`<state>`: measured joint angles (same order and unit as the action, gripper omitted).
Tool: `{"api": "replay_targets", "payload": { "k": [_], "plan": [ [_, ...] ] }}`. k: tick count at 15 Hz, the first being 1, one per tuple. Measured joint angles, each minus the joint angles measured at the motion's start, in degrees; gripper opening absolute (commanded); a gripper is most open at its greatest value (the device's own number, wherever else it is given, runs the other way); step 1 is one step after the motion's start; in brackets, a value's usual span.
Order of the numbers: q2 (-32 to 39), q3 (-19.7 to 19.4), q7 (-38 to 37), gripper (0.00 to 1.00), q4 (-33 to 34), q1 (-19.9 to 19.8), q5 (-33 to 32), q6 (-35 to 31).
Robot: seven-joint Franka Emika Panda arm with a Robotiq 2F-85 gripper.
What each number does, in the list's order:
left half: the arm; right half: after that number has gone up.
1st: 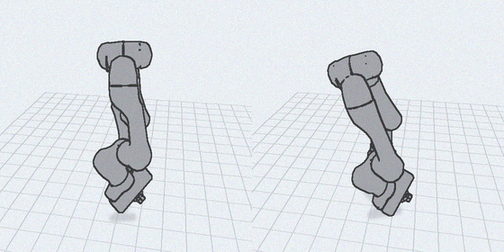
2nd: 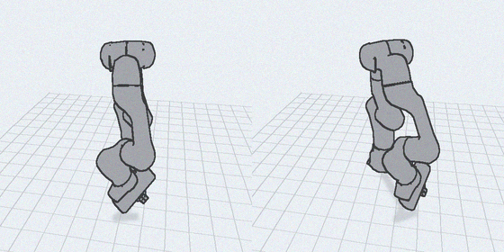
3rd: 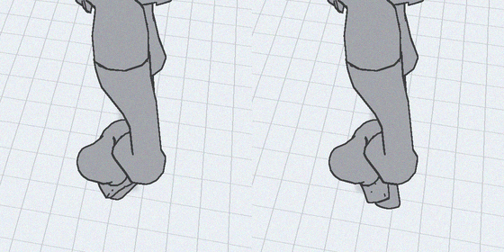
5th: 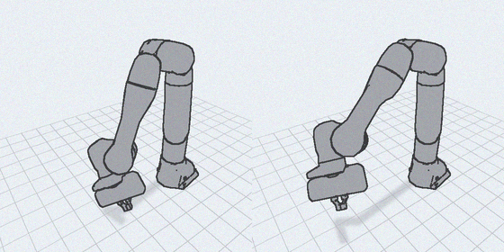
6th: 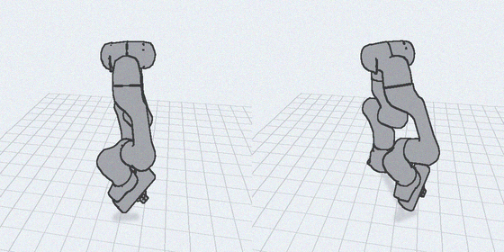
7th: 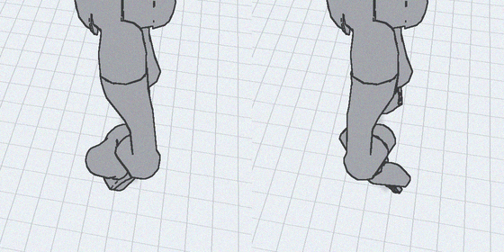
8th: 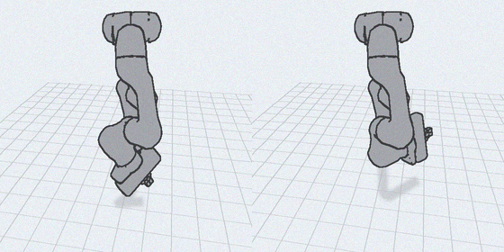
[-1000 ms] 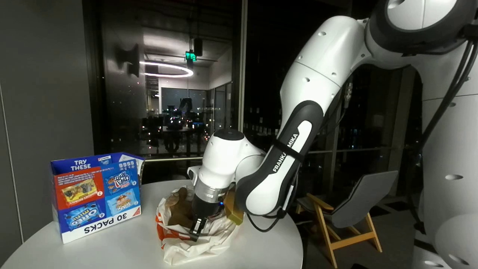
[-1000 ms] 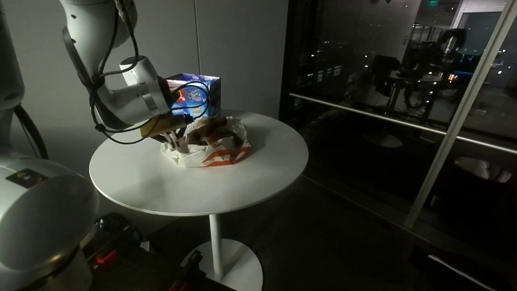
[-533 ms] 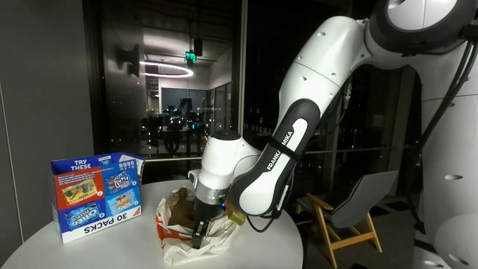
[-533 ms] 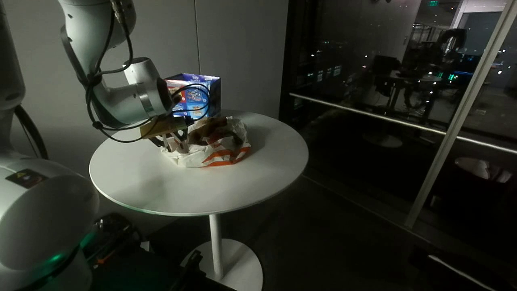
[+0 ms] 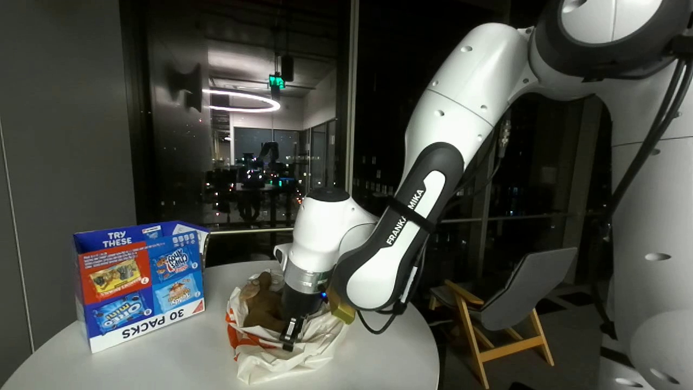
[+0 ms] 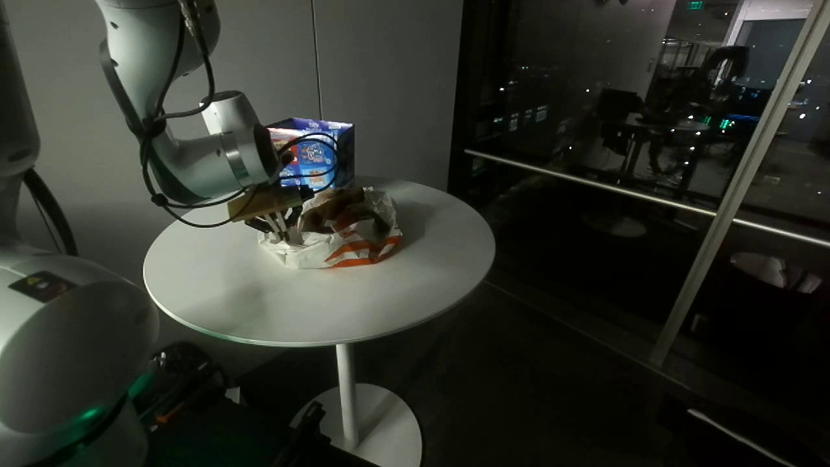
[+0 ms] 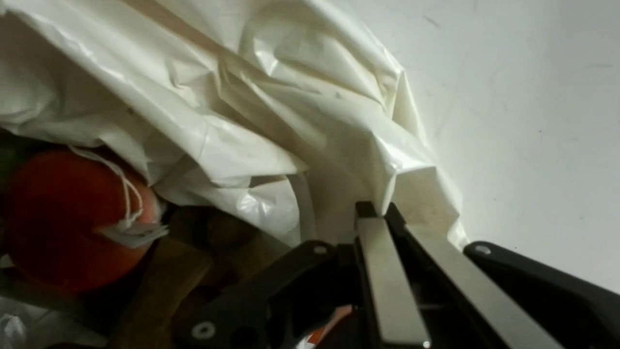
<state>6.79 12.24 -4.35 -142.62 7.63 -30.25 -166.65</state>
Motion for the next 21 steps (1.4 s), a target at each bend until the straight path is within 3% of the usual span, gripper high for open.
{"api": "replay_targets", "payload": {
  "k": [3, 7, 8, 10, 15, 18, 21],
  "plan": [
    [-0.34, 0.2, 0.32, 0.11, -0.05, -0.03, 1.37, -0.04],
    [-2.79, 0.5, 4.29, 0.12, -0.64, 0.59, 8.36, -0.13],
    [-3.72, 0.5, 5.28, 0.37, -0.83, 0.73, 9.84, -0.1],
    [-5.25, 0.5, 6.89, 0.4, -1.2, 0.89, 12.33, 0.35],
    [-5.09, 0.5, 11.1, 0.77, -1.42, 1.54, 18.48, 1.98],
    [-4.42, 0.27, 11.44, 0.99, -1.32, 1.56, 18.34, 2.01],
    [-3.03, -0.03, 12.07, 1.0, -0.93, 1.56, 18.34, 1.87]
  ]
}}
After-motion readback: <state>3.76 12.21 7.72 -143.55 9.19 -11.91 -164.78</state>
